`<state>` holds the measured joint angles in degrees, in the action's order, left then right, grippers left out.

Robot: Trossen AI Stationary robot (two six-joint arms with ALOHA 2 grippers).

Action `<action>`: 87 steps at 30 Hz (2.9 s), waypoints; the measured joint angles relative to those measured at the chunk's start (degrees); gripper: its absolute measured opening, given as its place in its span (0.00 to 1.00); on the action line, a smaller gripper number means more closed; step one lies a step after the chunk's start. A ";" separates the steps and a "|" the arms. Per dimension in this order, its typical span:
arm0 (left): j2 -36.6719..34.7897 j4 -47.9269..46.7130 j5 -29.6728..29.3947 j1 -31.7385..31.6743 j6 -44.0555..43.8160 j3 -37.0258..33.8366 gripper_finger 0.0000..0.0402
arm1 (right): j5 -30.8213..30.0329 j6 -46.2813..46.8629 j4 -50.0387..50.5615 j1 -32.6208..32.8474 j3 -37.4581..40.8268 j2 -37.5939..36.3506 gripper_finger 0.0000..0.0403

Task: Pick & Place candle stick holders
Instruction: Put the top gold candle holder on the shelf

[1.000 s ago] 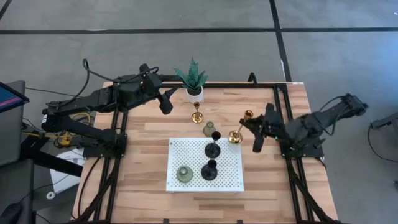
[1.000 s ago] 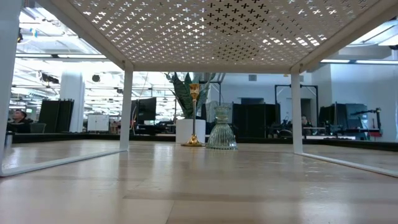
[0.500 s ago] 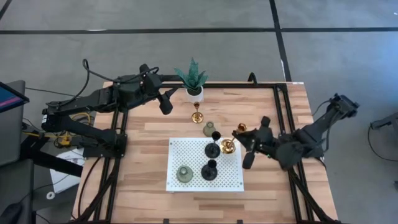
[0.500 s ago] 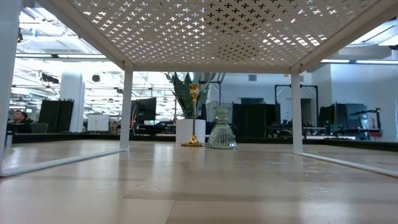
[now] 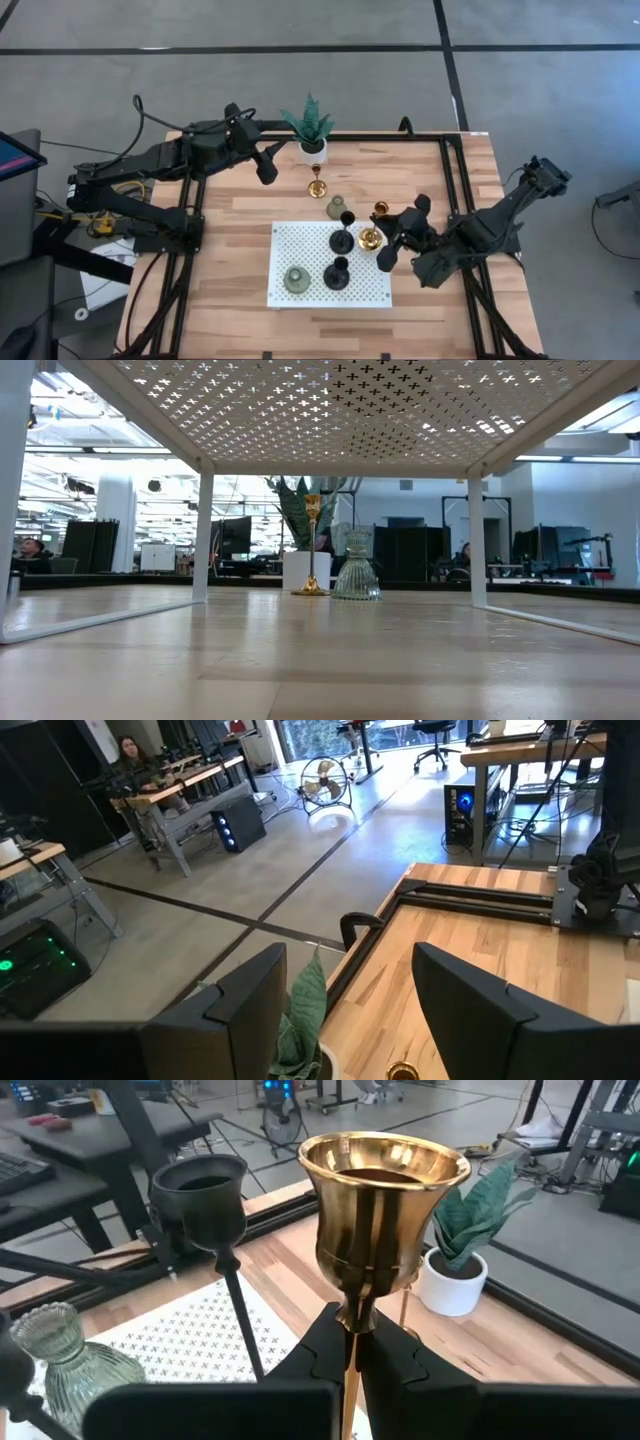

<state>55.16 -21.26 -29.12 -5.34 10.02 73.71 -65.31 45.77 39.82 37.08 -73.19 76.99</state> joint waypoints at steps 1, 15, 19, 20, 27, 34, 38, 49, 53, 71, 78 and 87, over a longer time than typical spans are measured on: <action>0.00 -0.02 0.00 0.02 0.00 0.00 0.54 | -0.29 0.53 0.10 0.04 0.00 0.00 0.01; 0.00 -0.24 0.00 0.02 0.00 0.00 0.54 | -0.30 3.14 2.17 -0.99 0.11 1.42 0.01; 0.00 -0.24 0.00 0.01 0.00 0.00 0.54 | -0.21 4.85 3.79 -1.17 0.17 2.36 0.01; 0.00 -0.24 0.00 0.02 0.00 0.00 0.54 | -0.19 5.14 3.76 -1.11 0.17 2.30 0.01; 0.00 -0.29 0.00 0.00 0.00 0.00 0.54 | 0.44 5.84 3.02 -1.12 0.02 2.79 0.01; 0.00 -0.39 0.00 0.00 0.00 0.00 0.54 | 1.21 5.97 3.76 -1.25 0.07 2.99 0.01; 0.00 -0.39 0.00 0.01 0.00 0.00 0.54 | 2.58 7.74 5.60 -1.25 0.07 2.99 0.01; 0.00 -0.43 0.00 0.01 0.00 0.00 0.54 | 2.21 9.80 7.89 -1.21 0.07 2.97 0.01; 0.00 -0.44 0.00 0.02 0.00 0.00 0.54 | 2.13 9.80 7.86 -1.99 0.07 2.97 0.01; 0.00 -0.61 0.00 0.02 -0.01 0.00 0.54 | 3.78 9.73 6.12 -3.18 0.07 2.97 0.01; 0.07 -0.63 0.01 0.01 -0.02 0.00 0.54 | 4.85 9.79 5.88 -3.17 0.07 2.97 0.08; 0.09 -0.63 0.01 0.02 -0.02 0.00 0.54 | 8.61 9.78 6.03 -3.15 0.15 3.02 0.14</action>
<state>55.24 -21.89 -29.11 -5.32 10.00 73.71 -56.71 55.55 45.84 33.93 -73.03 80.01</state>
